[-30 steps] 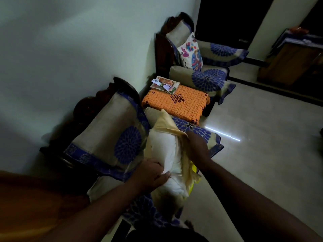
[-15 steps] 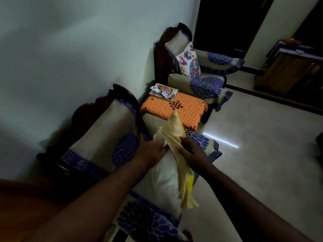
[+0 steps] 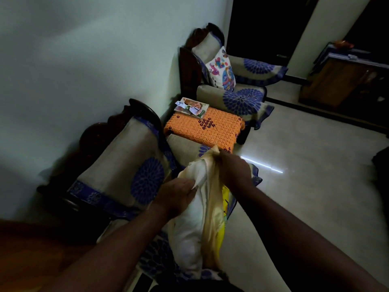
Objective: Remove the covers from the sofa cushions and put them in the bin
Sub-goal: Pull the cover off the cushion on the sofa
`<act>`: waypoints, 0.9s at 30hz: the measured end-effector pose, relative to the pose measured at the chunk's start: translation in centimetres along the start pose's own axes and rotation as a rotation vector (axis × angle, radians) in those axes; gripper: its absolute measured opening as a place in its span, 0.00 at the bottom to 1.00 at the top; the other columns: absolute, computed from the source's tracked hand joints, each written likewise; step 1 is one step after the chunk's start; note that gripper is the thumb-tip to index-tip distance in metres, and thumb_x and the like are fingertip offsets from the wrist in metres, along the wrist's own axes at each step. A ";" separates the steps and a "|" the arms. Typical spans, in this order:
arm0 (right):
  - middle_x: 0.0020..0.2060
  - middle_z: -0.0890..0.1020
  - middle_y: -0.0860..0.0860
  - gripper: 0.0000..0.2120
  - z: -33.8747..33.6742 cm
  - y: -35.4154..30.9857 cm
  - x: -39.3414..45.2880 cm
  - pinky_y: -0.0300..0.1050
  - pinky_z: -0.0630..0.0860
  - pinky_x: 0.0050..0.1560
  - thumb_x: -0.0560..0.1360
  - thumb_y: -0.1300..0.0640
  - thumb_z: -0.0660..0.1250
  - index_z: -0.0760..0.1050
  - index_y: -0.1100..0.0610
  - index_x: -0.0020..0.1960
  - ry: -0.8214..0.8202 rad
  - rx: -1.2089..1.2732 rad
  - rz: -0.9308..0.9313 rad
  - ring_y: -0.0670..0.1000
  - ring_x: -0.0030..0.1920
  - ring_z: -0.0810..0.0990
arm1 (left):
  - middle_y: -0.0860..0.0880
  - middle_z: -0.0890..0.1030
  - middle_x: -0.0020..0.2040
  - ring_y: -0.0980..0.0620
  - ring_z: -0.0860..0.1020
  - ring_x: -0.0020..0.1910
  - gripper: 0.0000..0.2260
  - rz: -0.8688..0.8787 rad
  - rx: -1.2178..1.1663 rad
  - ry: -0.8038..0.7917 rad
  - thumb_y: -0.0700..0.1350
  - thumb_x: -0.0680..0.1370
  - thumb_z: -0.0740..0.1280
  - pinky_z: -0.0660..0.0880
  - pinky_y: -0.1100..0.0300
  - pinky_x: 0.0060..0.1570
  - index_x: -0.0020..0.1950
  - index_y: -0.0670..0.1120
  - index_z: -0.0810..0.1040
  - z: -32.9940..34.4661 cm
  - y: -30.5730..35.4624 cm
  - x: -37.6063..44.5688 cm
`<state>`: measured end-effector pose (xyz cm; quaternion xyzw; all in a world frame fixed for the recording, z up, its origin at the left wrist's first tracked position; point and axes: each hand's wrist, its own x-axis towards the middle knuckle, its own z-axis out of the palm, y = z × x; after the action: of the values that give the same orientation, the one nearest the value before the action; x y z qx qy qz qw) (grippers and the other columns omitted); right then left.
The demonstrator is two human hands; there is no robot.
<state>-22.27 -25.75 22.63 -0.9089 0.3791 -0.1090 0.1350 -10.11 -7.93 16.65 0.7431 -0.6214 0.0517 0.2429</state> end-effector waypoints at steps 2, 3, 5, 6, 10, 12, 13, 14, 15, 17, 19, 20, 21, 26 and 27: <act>0.48 0.84 0.56 0.12 0.0 1.4 0.0 0.45 0.67 0.39 0.81 0.56 0.59 0.79 0.51 0.59 -0.033 0.052 0.138 0.60 0.50 0.83 | 0.46 0.81 0.38 0.46 0.80 0.35 0.09 0.008 -0.056 0.012 0.52 0.82 0.61 0.78 0.56 0.31 0.49 0.48 0.74 -0.1 -1.1 -1.7; 0.49 0.84 0.57 0.12 0.3 2.4 0.0 0.45 0.66 0.40 0.81 0.56 0.59 0.80 0.52 0.58 -0.052 0.091 0.208 0.60 0.51 0.83 | 0.46 0.81 0.38 0.46 0.80 0.36 0.12 0.003 -0.094 0.018 0.53 0.83 0.59 0.79 0.54 0.32 0.49 0.47 0.74 -0.3 -1.8 -2.6; 0.50 0.84 0.57 0.13 1.0 3.1 -0.4 0.45 0.65 0.41 0.83 0.54 0.58 0.81 0.55 0.56 -0.061 0.219 0.258 0.59 0.51 0.82 | 0.45 0.79 0.38 0.46 0.78 0.37 0.19 -0.060 -0.195 0.067 0.56 0.84 0.56 0.79 0.50 0.34 0.47 0.44 0.77 -0.5 -2.4 -4.0; 0.48 0.84 0.57 0.13 1.5 2.7 -0.7 0.46 0.66 0.41 0.84 0.54 0.58 0.81 0.56 0.55 -0.057 0.326 0.237 0.58 0.49 0.81 | 0.46 0.78 0.38 0.48 0.77 0.38 0.23 -0.113 -0.252 0.061 0.59 0.84 0.55 0.78 0.48 0.35 0.46 0.43 0.78 -1.1 -2.0 -3.8; 0.36 0.78 0.52 0.16 1.6 -1.3 -2.2 0.50 0.72 0.38 0.85 0.51 0.59 0.79 0.58 0.46 -0.097 0.812 0.226 0.50 0.36 0.75 | 0.56 0.72 0.66 0.59 0.72 0.62 0.34 -0.477 -0.444 -0.085 0.71 0.73 0.62 0.73 0.56 0.60 0.71 0.51 0.69 -2.0 0.1 -1.7; 0.36 0.79 0.54 0.17 1.2 -2.5 -2.6 0.47 0.71 0.37 0.85 0.50 0.59 0.80 0.61 0.48 -0.131 0.984 0.207 0.50 0.37 0.75 | 0.53 0.73 0.70 0.57 0.73 0.66 0.34 -0.587 -0.544 -0.052 0.69 0.71 0.67 0.73 0.57 0.60 0.72 0.53 0.70 -1.4 0.4 -1.0; 0.36 0.79 0.54 0.17 1.1 -2.7 -2.6 0.46 0.71 0.37 0.85 0.51 0.59 0.80 0.60 0.47 -0.136 1.071 0.182 0.50 0.37 0.75 | 0.51 0.81 0.60 0.55 0.80 0.58 0.24 -0.623 -0.593 0.031 0.67 0.72 0.67 0.77 0.55 0.51 0.62 0.54 0.77 -1.6 0.5 -0.5; 0.36 0.80 0.53 0.16 0.7 -2.9 -2.7 0.45 0.72 0.37 0.85 0.52 0.59 0.80 0.59 0.46 -0.134 1.147 0.150 0.49 0.36 0.76 | 0.50 0.84 0.48 0.54 0.82 0.48 0.18 -0.636 -0.607 0.108 0.65 0.74 0.66 0.76 0.54 0.42 0.51 0.53 0.80 -2.0 0.7 0.0; 0.35 0.80 0.51 0.16 0.5 -2.9 -2.6 0.44 0.72 0.36 0.85 0.52 0.59 0.81 0.56 0.46 -0.125 1.197 0.118 0.49 0.36 0.76 | 0.49 0.83 0.42 0.53 0.82 0.43 0.16 -0.633 -0.623 0.167 0.63 0.75 0.65 0.76 0.53 0.39 0.46 0.51 0.80 -2.2 0.8 0.6; 0.34 0.82 0.46 0.15 -0.1 -2.2 -2.2 0.46 0.75 0.36 0.85 0.52 0.58 0.80 0.52 0.47 -0.047 1.183 0.088 0.49 0.35 0.78 | 0.46 0.82 0.42 0.51 0.82 0.44 0.17 -0.629 -0.723 0.253 0.59 0.76 0.65 0.78 0.49 0.41 0.48 0.45 0.80 -2.6 1.2 1.5; 0.35 0.83 0.47 0.11 -0.5 -1.0 -1.6 0.48 0.79 0.35 0.84 0.49 0.60 0.79 0.50 0.49 0.105 1.042 0.117 0.50 0.34 0.81 | 0.49 0.84 0.44 0.54 0.83 0.47 0.15 -0.656 -0.845 0.254 0.58 0.75 0.66 0.79 0.55 0.46 0.50 0.48 0.82 -3.1 1.2 1.7; 0.37 0.83 0.48 0.09 -0.5 0.1 -1.3 0.49 0.79 0.36 0.83 0.48 0.62 0.79 0.51 0.50 0.182 0.946 0.148 0.51 0.36 0.82 | 0.50 0.85 0.45 0.55 0.83 0.48 0.13 -0.719 -0.905 0.251 0.59 0.74 0.67 0.79 0.58 0.47 0.51 0.52 0.83 -3.2 1.1 1.8; 0.41 0.83 0.49 0.10 -0.3 1.4 -0.9 0.50 0.79 0.40 0.82 0.46 0.64 0.78 0.51 0.53 0.228 0.845 0.182 0.52 0.40 0.82 | 0.51 0.86 0.45 0.53 0.83 0.49 0.11 -0.768 -0.953 0.242 0.58 0.75 0.68 0.80 0.59 0.47 0.51 0.53 0.84 -3.5 0.8 1.6; 0.65 0.75 0.62 0.37 1.2 6.2 1.0 0.56 0.69 0.64 0.74 0.33 0.59 0.68 0.59 0.73 0.099 0.417 0.381 0.63 0.66 0.73 | 0.53 0.84 0.33 0.59 0.82 0.34 0.10 -0.883 -1.053 0.226 0.45 0.84 0.62 0.76 0.65 0.33 0.47 0.48 0.81 -6.5 -0.1 1.2; 0.67 0.74 0.62 0.37 0.9 6.2 1.1 0.57 0.68 0.66 0.75 0.34 0.60 0.66 0.59 0.74 0.089 0.446 0.416 0.64 0.67 0.72 | 0.55 0.84 0.33 0.61 0.82 0.33 0.10 -0.888 -1.054 0.225 0.46 0.84 0.62 0.76 0.62 0.34 0.46 0.50 0.81 -6.9 -0.3 1.4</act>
<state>-25.36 -30.56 19.85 -0.7540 0.5294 -0.1992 0.3340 -8.00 -6.21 23.13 0.7000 -0.1720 -0.2842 0.6321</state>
